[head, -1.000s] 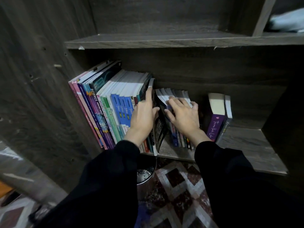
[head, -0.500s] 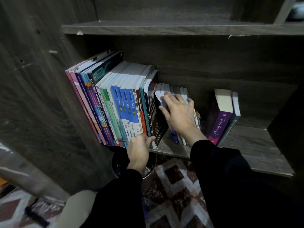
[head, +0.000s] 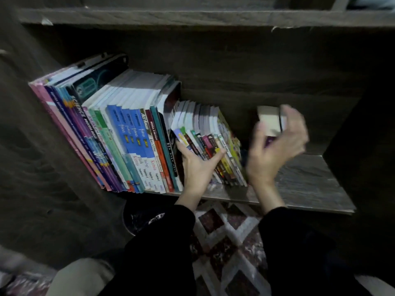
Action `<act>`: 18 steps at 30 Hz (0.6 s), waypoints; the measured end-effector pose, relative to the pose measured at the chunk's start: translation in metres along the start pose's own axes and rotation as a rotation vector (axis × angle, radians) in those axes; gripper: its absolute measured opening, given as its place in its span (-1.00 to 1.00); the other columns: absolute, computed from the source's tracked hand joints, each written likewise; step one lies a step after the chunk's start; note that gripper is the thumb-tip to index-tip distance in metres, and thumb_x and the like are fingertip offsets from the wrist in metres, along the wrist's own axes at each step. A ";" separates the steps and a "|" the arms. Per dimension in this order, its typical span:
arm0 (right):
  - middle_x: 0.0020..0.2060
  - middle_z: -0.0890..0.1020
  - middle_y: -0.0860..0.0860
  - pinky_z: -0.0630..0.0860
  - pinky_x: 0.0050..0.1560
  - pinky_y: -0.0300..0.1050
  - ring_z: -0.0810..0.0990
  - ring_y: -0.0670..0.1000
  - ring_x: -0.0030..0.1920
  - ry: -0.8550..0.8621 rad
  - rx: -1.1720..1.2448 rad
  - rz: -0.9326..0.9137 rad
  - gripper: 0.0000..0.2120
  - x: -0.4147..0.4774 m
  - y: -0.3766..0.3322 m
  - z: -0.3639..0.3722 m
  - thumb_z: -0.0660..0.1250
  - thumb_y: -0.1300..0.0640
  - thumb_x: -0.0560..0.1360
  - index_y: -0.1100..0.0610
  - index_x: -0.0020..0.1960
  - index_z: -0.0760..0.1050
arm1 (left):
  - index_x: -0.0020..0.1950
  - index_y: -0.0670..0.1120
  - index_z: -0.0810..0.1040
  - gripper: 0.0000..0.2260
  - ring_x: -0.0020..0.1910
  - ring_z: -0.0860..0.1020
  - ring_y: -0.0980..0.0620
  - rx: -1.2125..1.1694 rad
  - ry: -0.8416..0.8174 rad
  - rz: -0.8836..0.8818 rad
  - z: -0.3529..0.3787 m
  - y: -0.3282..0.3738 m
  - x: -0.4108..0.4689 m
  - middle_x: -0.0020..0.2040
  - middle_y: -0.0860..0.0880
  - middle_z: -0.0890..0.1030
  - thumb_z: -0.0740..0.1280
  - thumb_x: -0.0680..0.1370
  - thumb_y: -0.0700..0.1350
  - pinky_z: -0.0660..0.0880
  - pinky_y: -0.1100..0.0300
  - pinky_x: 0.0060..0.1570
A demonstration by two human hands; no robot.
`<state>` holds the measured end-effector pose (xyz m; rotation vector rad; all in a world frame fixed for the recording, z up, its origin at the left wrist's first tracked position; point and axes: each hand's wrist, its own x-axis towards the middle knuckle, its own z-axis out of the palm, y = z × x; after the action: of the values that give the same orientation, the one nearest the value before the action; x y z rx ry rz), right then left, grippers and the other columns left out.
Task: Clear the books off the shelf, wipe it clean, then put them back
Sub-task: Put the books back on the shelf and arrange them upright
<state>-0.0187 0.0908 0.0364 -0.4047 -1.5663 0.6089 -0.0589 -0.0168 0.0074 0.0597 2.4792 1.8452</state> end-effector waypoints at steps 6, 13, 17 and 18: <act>-0.10 0.62 0.02 0.54 -0.03 -0.14 0.64 0.00 -0.12 -0.394 0.367 1.240 -0.56 0.025 0.111 0.007 0.20 -0.28 0.51 0.09 -0.01 0.55 | 0.51 -0.06 -0.29 0.14 0.33 0.35 -0.09 -0.098 0.160 -0.109 0.033 0.014 0.007 0.50 -0.16 0.08 0.52 0.32 0.20 0.24 0.18 0.01; -0.32 0.70 0.00 0.56 -0.16 -0.12 0.68 -0.02 -0.34 -0.777 0.377 1.254 -0.47 -0.008 0.124 0.023 0.07 -0.29 0.57 0.12 0.02 0.58 | 0.53 -0.12 -0.15 0.06 0.37 0.33 -0.13 0.040 0.217 0.024 0.032 0.017 0.005 0.51 -0.15 0.16 0.53 0.33 0.11 0.27 0.22 0.04; -0.30 0.69 0.05 0.55 -0.25 -0.13 0.66 0.00 -0.35 -0.759 0.577 1.359 -0.42 -0.041 0.089 0.054 0.04 -0.28 0.58 0.11 -0.12 0.65 | 0.53 -0.10 -0.06 0.03 0.39 0.31 -0.15 0.231 0.202 0.261 0.009 0.019 0.014 0.48 -0.16 0.22 0.54 0.30 0.09 0.28 0.08 0.29; -0.32 0.68 0.03 0.53 -0.30 -0.16 0.64 -0.02 -0.39 -0.737 0.593 1.366 -0.44 -0.048 0.080 0.059 0.00 -0.26 0.60 0.09 -0.11 0.62 | 0.53 -0.09 -0.06 0.03 0.39 0.30 -0.14 0.266 0.187 0.303 0.002 0.019 0.017 0.48 -0.15 0.21 0.54 0.30 0.10 0.27 0.08 0.31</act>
<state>-0.0814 0.1180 -0.0510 -0.8287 -1.4776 2.4130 -0.0760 -0.0086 0.0247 0.3027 2.9781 1.6681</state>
